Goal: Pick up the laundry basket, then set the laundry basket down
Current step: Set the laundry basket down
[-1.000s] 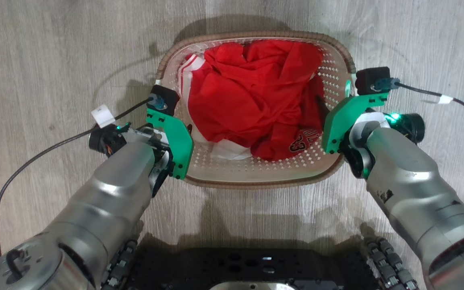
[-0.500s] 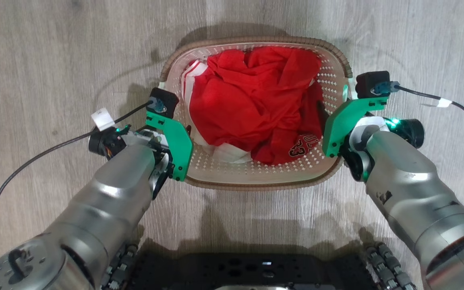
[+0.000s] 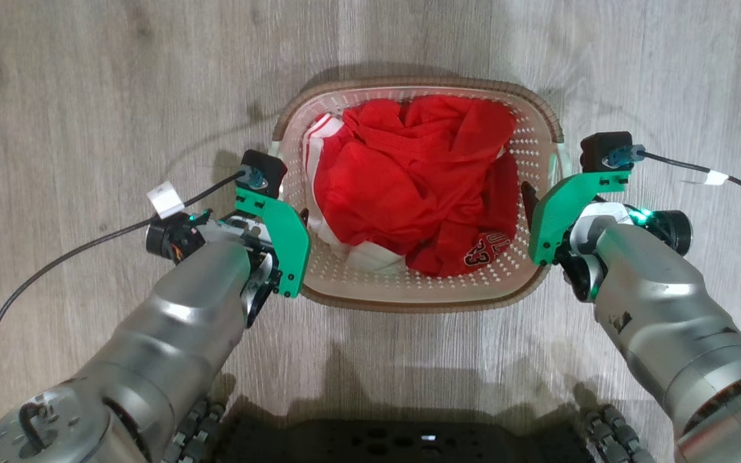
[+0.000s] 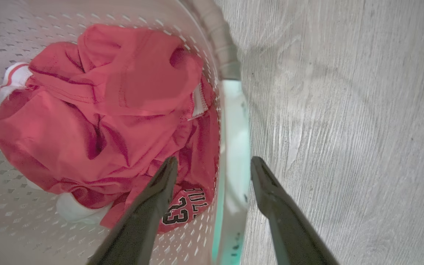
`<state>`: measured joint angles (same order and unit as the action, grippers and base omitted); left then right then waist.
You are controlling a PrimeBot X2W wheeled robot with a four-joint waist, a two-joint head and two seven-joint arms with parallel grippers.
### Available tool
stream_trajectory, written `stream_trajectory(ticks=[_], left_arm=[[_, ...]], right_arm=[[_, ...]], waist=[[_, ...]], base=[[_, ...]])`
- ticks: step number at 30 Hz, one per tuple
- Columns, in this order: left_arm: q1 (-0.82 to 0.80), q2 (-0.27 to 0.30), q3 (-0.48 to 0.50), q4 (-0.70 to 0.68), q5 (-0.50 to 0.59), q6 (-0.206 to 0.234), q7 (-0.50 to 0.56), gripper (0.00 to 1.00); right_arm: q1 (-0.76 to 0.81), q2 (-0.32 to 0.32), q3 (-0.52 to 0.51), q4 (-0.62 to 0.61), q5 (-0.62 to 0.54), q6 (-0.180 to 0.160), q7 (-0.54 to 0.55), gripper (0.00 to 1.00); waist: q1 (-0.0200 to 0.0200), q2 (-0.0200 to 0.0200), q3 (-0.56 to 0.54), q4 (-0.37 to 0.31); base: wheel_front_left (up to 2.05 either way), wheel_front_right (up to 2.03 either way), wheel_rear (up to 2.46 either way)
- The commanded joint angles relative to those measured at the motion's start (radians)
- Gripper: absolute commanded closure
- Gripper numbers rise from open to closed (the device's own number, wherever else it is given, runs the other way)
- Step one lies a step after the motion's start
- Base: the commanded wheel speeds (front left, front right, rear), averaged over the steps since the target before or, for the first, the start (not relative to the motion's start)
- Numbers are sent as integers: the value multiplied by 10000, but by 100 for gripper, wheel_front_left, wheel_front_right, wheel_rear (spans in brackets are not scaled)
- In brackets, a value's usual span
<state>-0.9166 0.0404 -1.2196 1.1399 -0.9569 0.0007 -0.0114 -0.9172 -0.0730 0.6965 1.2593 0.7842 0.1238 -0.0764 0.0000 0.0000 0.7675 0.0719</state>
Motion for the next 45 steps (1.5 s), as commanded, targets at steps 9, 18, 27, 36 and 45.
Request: stream_trajectory(ticks=[9, 18, 27, 36, 45], left_arm=[[383, 99, -87, -119, -373, 148, -200, 0], [575, 99, -165, -89, -466, 255, -937, 0], [1060, 110, 12, 335, -597, 548, -2192, 0], [1087, 1252, 2116, -1922, 460, 1596, -2499, 0], [3045, 2032, 5573, -6950, 3494, 2356, -2502, 0]], right_arm=[[503, 227, 281, 34, 220, 69, -100, 0], [639, 227, 142, 234, 228, 69, -506, 0], [1147, 227, -53, -300, 937, 69, -1292, 0], [919, 122, -1701, -2214, 689, 69, -1846, 0], [3183, 197, -5748, -7198, -2440, 69, -1852, 0]], waist=[[0, 0, -543, 63], [0, 0, -1303, -24], [0, 0, -3291, -400], [0, 0, -5092, -1058], [0, 0, -6265, -1233]], base=[[0, 0, 0], [0, 0, 0], [0, 0, 0], [0, 0, 0], [0, 0, 0]])
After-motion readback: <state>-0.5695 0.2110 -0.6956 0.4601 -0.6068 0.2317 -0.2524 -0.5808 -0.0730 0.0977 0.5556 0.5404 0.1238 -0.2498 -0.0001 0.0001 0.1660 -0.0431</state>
